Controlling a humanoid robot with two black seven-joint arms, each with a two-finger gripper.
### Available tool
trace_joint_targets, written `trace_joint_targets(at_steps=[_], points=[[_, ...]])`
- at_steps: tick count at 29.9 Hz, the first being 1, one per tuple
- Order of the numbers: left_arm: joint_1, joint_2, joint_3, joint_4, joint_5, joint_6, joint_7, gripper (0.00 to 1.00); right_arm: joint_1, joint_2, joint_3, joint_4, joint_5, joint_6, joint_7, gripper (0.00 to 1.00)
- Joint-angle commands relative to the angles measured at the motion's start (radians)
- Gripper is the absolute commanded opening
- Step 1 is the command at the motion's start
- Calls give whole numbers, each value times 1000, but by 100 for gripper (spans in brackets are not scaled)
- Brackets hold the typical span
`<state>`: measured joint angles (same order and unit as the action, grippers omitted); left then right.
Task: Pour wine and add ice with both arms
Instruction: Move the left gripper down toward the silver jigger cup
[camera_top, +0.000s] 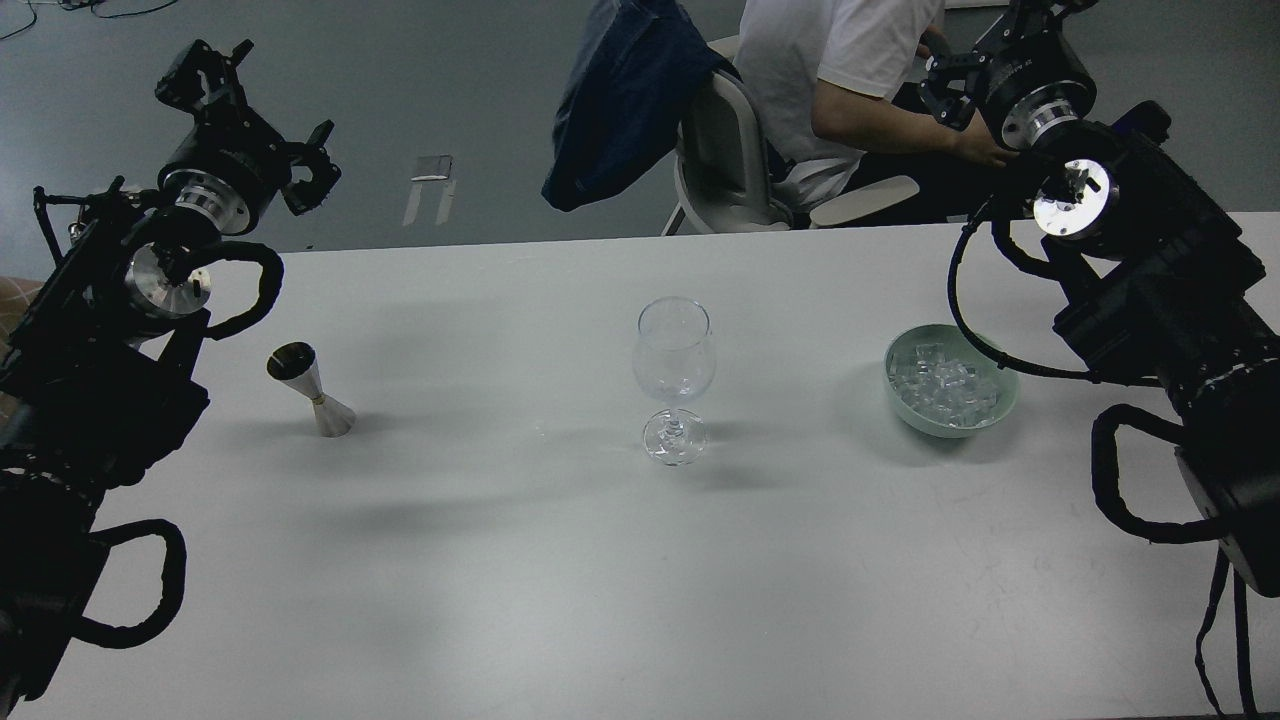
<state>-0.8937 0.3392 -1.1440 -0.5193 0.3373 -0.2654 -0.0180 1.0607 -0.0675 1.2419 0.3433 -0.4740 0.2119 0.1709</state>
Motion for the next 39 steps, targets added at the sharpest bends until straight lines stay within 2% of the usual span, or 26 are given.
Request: trace_joint_targets(at_steps=[1,33,36,39], points=[[-4,0,1,-1,2,5,-2,98,1,14,1,2,-1,0,2,100],[-25,-8,-11,-15,-21,-3,-7,98,16,8,-4,11,-1,3,4,100],[5,-5,-28,-65,-81,0,-5,98,10,9,-6,13,-1,6,6,100],[97,21,-48,-186,-231,9,3,98,2,9,-6,23,-1,9,6,100]])
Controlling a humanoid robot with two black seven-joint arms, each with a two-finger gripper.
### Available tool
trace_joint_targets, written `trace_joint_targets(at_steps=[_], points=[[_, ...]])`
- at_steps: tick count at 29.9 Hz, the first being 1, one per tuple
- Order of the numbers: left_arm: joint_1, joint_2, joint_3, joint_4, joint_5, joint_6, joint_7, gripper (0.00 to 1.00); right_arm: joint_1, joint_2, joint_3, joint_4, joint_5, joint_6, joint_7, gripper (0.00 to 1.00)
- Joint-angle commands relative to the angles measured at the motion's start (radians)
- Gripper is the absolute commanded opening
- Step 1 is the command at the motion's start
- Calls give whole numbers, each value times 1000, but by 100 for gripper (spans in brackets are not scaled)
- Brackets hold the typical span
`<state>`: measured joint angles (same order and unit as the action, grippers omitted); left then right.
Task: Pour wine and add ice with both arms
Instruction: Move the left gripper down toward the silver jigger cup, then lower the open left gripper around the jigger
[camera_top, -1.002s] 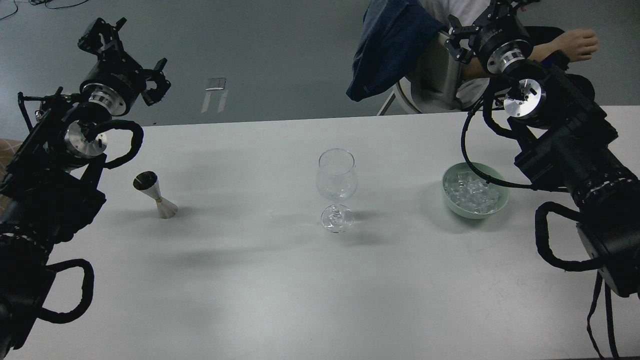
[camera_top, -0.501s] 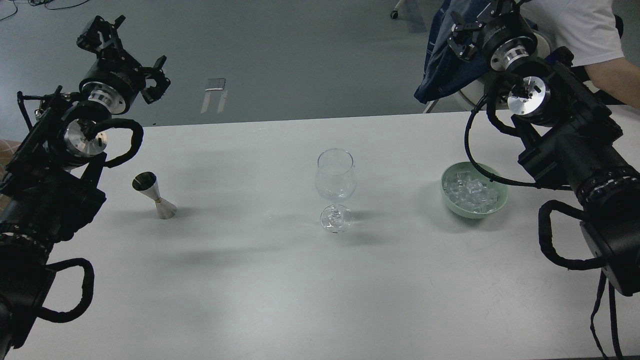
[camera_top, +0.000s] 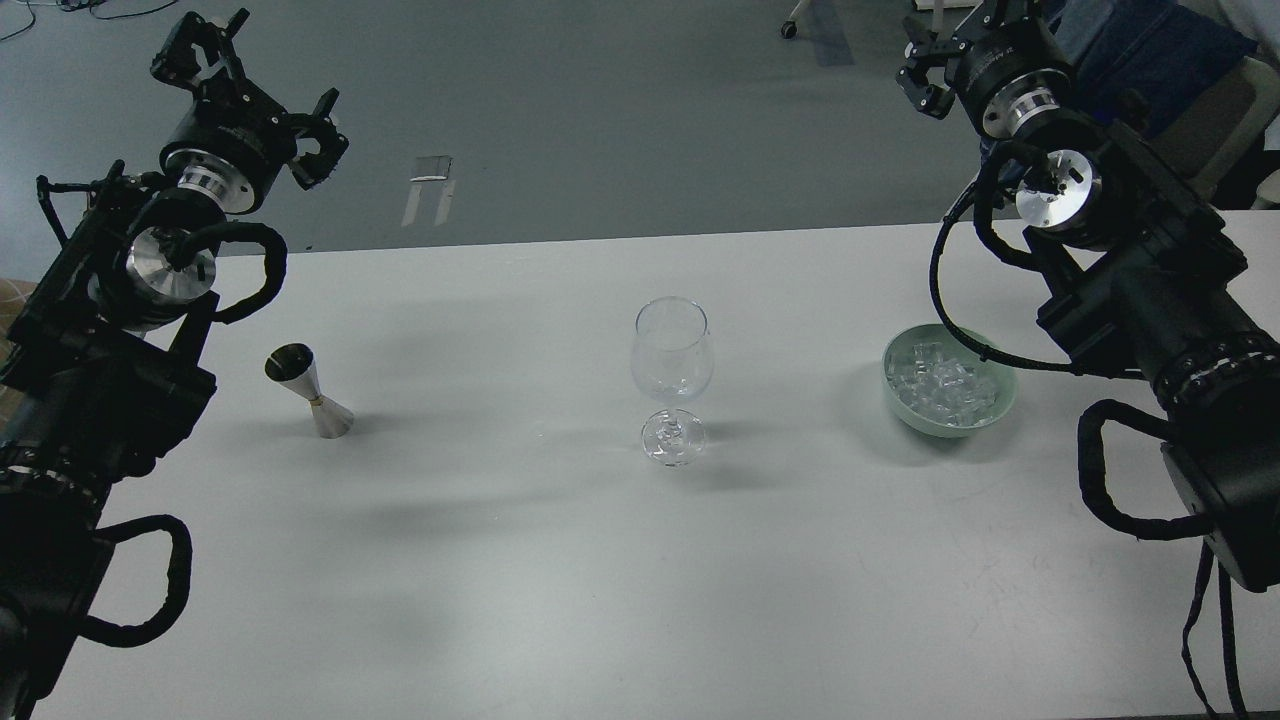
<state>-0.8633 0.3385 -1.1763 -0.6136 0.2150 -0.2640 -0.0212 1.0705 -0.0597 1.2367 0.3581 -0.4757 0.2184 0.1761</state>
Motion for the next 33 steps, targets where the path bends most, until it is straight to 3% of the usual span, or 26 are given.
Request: trace_joint_targets(at_steps=[1,7,15,19,24,31,33], points=[[82,36,-16,-122,-133,9,7,98,-9,0,0,12,0,3,0,100],[310,154,-60,-437,-210,81,12,98,-14,-25,1,15,2,4,0,100],[673,174,-259,-764,-253,158,61,98,-69,-28,7,51,0,-2,2,100],[877,169,-362,-955,-293,167,66,98,-81,-32,7,61,0,-4,2,100],[1019,125,-397,-1063,-328,198,66,98,-81,-45,7,61,0,-7,2,100],[1161,10,-422,-1069,-328,175,64,97,-81,-61,6,61,0,-7,2,100],[1195,-48,-419,-1069,-327,134,49,93,-81,-66,6,61,0,-7,2,100]])
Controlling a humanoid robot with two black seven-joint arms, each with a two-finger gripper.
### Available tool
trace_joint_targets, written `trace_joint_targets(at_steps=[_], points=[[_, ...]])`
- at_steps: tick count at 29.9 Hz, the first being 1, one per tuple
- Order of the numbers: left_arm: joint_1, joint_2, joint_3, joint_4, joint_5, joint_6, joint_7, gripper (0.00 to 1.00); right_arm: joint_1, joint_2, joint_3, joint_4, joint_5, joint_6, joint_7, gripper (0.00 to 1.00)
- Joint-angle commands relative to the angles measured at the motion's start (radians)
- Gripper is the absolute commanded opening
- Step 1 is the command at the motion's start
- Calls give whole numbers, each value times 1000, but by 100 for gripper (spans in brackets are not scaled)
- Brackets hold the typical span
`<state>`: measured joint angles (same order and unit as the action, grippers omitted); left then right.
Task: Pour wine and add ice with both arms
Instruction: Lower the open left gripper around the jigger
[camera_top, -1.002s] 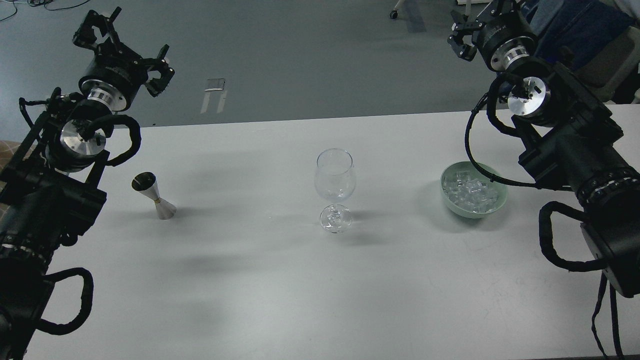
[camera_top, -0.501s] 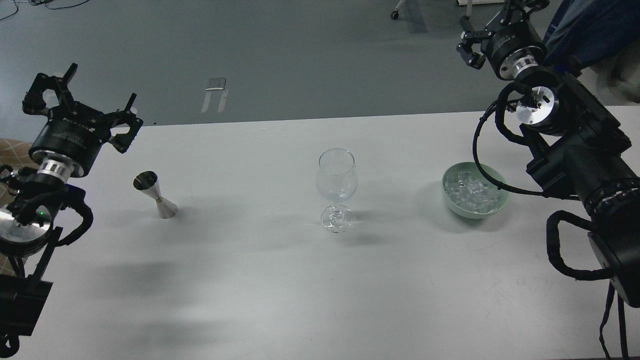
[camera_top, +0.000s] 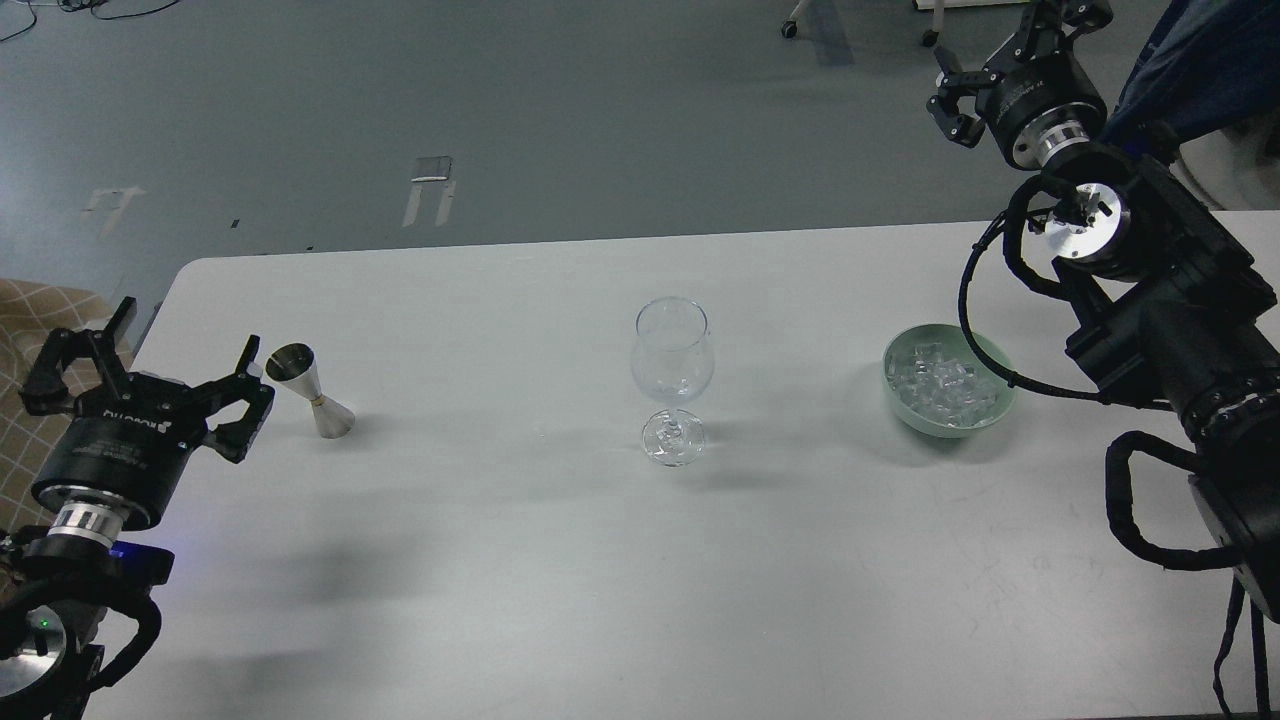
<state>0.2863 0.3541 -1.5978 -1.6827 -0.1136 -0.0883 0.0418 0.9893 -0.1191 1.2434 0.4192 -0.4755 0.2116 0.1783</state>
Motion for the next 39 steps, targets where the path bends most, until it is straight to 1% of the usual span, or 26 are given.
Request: trace_joint_targets(at_steps=[1,5,9,10,11,12,14,18,19,23,26,31,35,39], points=[[50,-76,2,1,3,-47,-14,90,0,-8,-1,0,0,-1,0,100],[79,-116,6,11,12,-42,-13,73,-3,-8,-1,0,0,-1,0,100],[82,-130,13,23,12,-42,-10,73,-11,-10,-1,0,0,-1,0,100],[80,-136,15,26,12,-39,-4,70,-11,-10,-1,0,0,-1,0,100],[80,-136,16,34,14,-31,-3,63,-14,-10,-1,0,0,-1,1,100],[79,-136,16,41,14,-24,-3,61,-15,-8,-1,0,0,-1,1,100],[64,-138,13,76,14,1,-2,60,-23,-8,1,0,0,-3,1,100],[39,-139,18,96,12,12,4,61,-23,-8,-1,0,0,-3,1,100],[22,-141,21,116,14,21,12,60,-24,-8,-1,0,0,-3,1,100],[-30,-167,21,198,14,16,20,59,-29,-8,1,0,0,-3,1,100],[-76,-195,24,253,14,25,12,62,-35,-10,1,1,0,-3,1,100],[-162,-201,52,357,14,13,9,61,-44,-24,1,3,0,-3,1,100],[-211,-210,53,408,14,13,3,61,-47,-36,1,3,0,-3,1,100],[-269,-231,56,478,17,4,10,62,-47,-43,1,3,0,-3,1,100]])
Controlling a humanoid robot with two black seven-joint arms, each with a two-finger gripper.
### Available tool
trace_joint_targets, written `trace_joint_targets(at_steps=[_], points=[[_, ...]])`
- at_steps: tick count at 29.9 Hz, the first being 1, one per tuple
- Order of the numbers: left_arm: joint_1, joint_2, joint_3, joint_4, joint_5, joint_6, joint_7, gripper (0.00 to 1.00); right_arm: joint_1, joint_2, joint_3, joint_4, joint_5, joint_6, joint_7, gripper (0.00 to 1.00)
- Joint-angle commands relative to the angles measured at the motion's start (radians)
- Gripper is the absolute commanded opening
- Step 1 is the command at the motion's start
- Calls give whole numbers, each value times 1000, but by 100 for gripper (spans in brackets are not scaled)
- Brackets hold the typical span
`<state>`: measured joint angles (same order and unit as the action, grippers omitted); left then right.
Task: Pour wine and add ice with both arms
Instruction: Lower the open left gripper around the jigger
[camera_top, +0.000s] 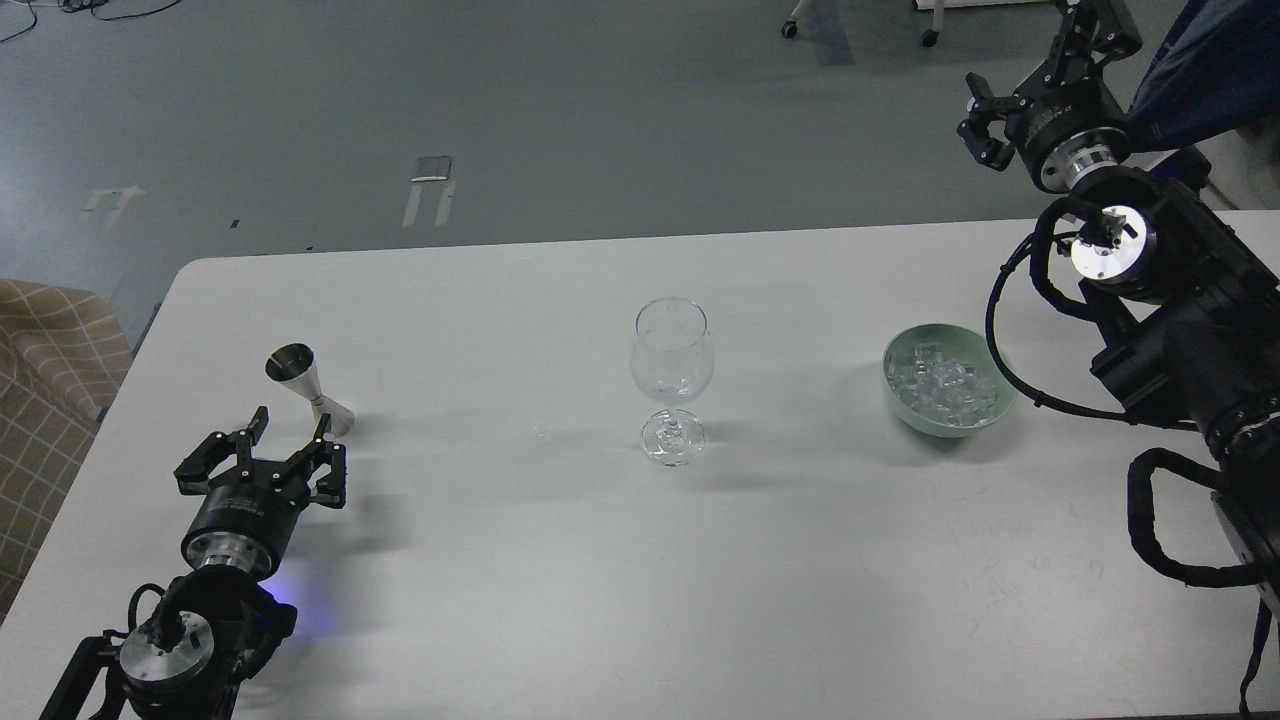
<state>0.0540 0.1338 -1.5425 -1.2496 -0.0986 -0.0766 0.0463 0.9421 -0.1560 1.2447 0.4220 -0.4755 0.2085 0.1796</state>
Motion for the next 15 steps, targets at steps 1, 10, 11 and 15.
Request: trace_joint_targets(at_steps=[1,10,11,15], points=[[-43,-11,1,55,2,-12,6,62,0,-8,-1,0,2,0,0,100],[-88,-26,-7,107,-1,-42,-2,59,-16,-8,-1,0,0,0,0,100],[-106,-32,-8,125,-1,-42,-2,59,-20,-8,-1,0,0,0,0,100],[-151,-40,-11,182,-1,-46,-2,59,-23,-10,1,0,0,0,0,100]])
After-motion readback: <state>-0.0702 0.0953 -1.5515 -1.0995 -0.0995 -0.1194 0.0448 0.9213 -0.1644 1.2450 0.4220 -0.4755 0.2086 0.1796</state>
